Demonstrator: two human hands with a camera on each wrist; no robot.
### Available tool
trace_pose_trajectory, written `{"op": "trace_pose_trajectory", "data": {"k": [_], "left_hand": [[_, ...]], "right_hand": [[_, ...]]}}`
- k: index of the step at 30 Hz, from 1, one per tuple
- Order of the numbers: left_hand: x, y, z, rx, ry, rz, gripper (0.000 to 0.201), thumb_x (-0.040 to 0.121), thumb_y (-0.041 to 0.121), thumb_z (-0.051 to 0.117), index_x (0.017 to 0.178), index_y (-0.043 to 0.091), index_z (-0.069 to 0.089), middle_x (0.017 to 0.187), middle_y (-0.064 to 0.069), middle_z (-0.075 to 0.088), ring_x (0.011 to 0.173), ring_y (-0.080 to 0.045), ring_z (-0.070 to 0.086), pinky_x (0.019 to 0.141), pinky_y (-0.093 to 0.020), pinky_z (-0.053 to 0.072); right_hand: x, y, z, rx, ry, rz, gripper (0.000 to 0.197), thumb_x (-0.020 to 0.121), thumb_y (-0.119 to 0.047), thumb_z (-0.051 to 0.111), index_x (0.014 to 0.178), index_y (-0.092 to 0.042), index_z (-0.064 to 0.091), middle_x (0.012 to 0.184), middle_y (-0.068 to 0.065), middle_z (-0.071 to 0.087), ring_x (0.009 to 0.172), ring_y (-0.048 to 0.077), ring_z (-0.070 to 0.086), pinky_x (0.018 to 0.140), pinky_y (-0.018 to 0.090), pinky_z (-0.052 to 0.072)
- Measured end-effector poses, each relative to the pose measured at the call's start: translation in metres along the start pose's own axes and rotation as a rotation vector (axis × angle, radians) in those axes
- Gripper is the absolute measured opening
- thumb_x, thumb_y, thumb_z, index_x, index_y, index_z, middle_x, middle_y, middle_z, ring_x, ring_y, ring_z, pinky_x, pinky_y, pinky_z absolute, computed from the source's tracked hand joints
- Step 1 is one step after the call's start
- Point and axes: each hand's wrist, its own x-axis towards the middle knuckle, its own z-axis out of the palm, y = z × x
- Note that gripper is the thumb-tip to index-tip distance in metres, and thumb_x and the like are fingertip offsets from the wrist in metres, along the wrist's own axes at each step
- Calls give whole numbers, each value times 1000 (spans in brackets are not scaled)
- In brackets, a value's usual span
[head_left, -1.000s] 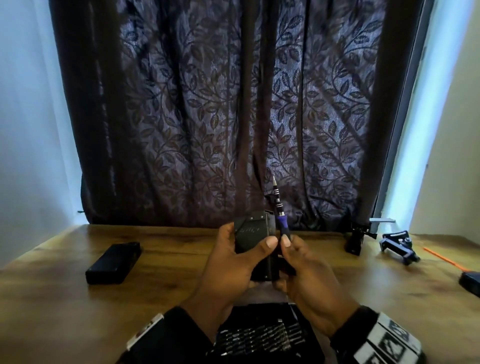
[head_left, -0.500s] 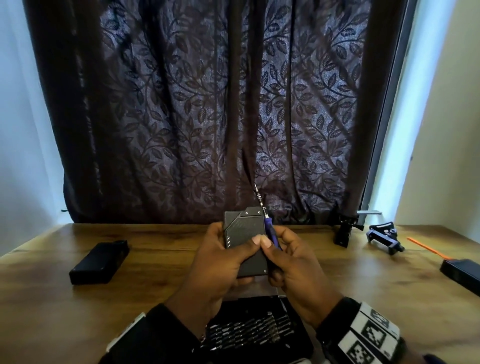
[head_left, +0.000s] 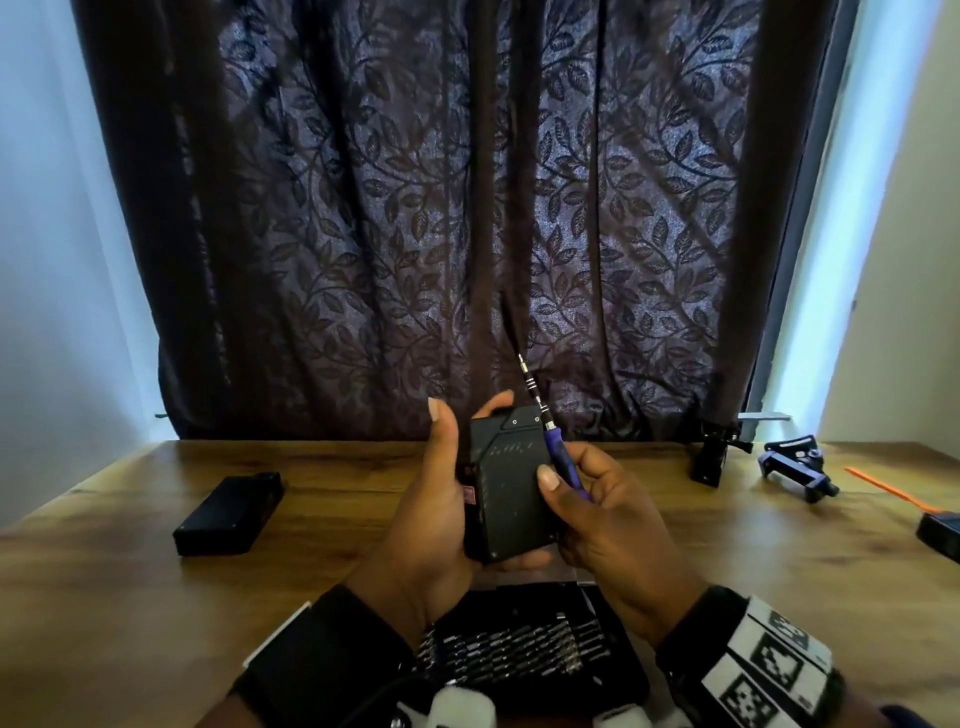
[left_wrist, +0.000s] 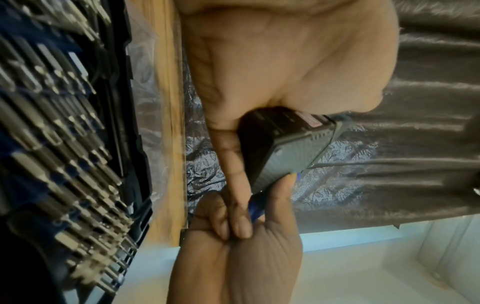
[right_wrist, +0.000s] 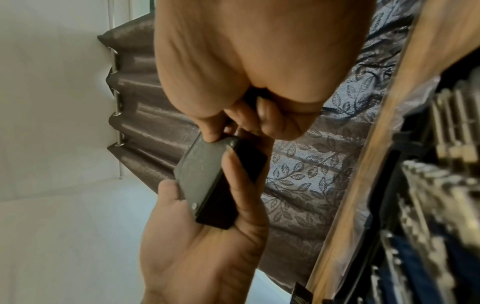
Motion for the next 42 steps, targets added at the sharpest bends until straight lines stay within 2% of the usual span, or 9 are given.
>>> {"op": "trace_pose_trajectory", "data": {"k": [4,8,10,13,17,23,32,38,42], "left_hand": [[6,0,-9,26,65,-6,73,78,89,40,132,45,65,126,-7,73,89,-29,73,60,-41,58],[9,6,-21,7,146,37,84,75,91,52,133,33,68,125,-14,73,104,-40,68,57,-41,59],[10,12,-28,-45,159,90,79,76,90,53,132,37,68,123,-14,73,100,-38,69,58,-42,59],[11,16,-39,-72,194,159,72,76,85,48,128,40,70,118,-11,74,90,-33,72,64,-44,57],[10,17,-43,-38,247,163,65,72,83,51,109,38,79,114,-11,76,93,-34,72,67,-43,58],[13,13,-42,8,249,129,82,61,85,57,103,19,82,113,-14,76,92,-31,72,73,-48,57],[9,14,-41,-17,268,159,80,72,86,47,101,20,83,115,-17,76,91,-32,72,68,-47,59],[9,14,-39,-19,250,159,85,72,88,42,103,19,82,116,-18,75,93,-33,73,58,-43,60],[9,15,-38,-7,247,169,88,71,88,41,103,18,82,116,-21,74,89,-32,73,60,-45,61]], "right_hand": [[2,6,7,-194,10,-32,14,94,-12,70,108,-15,73,102,-2,79,98,15,74,86,27,59],[6,-1,-1,-351,140,-158,7,93,-18,70,100,-19,73,82,8,75,78,23,71,78,41,55],[6,-10,-6,-427,181,-272,9,94,-9,69,96,-18,69,76,7,73,74,26,70,71,33,53],[-1,-22,-5,-576,232,-468,16,90,-8,73,86,-24,70,80,-12,73,71,6,69,65,9,49],[-7,-30,0,-687,237,-596,14,86,-12,78,90,-25,76,79,-18,73,75,-3,69,67,4,46],[-8,-29,0,-691,235,-601,13,85,-11,79,91,-23,78,83,-16,73,75,-2,69,67,4,46],[-8,-28,-1,-666,224,-585,20,86,-12,79,89,-31,75,76,-15,73,70,4,69,62,7,48],[-8,-29,-2,-666,221,-605,11,86,-12,77,90,-23,78,73,-17,72,71,1,69,62,5,45],[-8,-28,-2,-657,221,-595,12,86,-13,77,89,-25,78,83,-17,73,70,3,69,62,7,46]]}}
